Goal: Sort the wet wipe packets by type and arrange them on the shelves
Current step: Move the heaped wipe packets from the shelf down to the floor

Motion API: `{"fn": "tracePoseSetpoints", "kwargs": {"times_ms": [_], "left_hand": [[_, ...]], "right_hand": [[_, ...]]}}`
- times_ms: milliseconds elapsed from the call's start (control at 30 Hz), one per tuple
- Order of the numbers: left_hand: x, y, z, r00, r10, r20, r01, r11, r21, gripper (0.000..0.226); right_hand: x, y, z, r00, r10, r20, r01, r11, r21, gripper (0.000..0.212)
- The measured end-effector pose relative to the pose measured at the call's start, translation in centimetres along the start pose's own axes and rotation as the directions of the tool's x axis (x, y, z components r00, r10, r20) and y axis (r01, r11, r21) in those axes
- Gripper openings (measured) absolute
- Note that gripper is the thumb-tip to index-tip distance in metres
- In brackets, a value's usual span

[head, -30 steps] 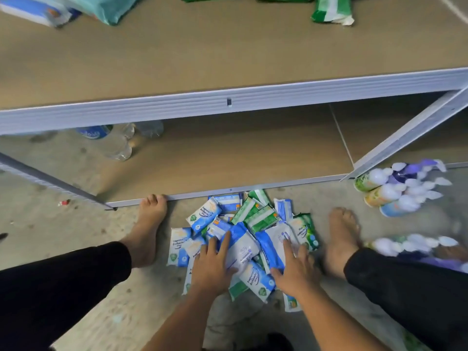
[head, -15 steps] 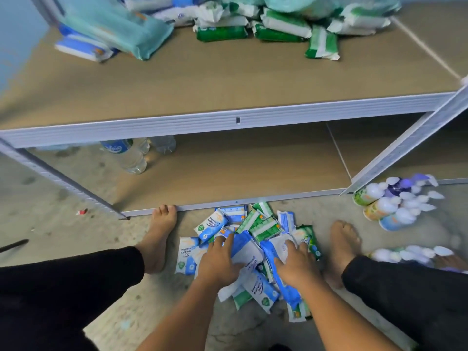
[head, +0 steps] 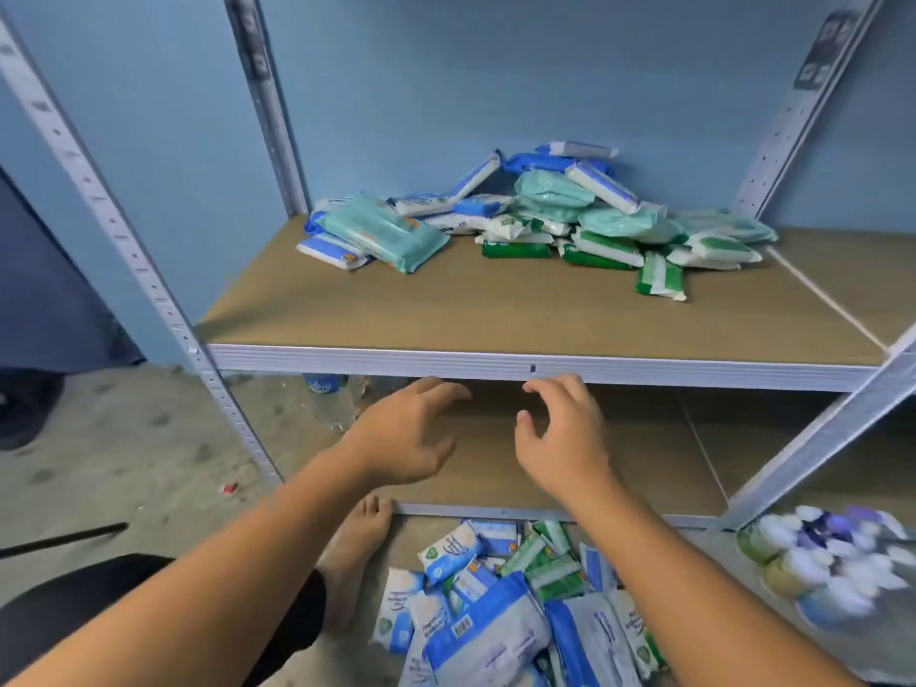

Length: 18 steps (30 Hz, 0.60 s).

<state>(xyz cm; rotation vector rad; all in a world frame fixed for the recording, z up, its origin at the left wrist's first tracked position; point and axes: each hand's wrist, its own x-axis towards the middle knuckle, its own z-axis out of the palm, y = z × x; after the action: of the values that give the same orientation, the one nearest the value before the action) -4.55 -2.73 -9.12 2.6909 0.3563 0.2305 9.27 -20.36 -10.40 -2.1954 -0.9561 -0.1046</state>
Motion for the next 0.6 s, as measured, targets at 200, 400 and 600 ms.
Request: {"fn": "tracePoseSetpoints", "kwargs": {"times_ms": [200,400,600], "left_hand": [[3.5,-3.5,-8.1,0.986,0.021,-0.165,-0.011,0.998,0.063,0.038],[8.3,-11.2,-10.5,0.927,-0.224,-0.299,0.243,0.97,0.026,0.047],[13.1,-16.9,-11.4,0.844,-0.396,-0.362,0.4,0.914,-0.069,0.061]], "right_hand": [[7.4,-4.2,-0.2,0.985,-0.17,-0.025,0.169,0.985,-0.032,0.031],[15.5,-6.3,3.0,0.984,-0.169,0.058,0.172,0.984,-0.054,0.038],[22.9,-8.2,7.7,0.961,-0.135,0.242,0.176,0.972,-0.157,0.053]]}}
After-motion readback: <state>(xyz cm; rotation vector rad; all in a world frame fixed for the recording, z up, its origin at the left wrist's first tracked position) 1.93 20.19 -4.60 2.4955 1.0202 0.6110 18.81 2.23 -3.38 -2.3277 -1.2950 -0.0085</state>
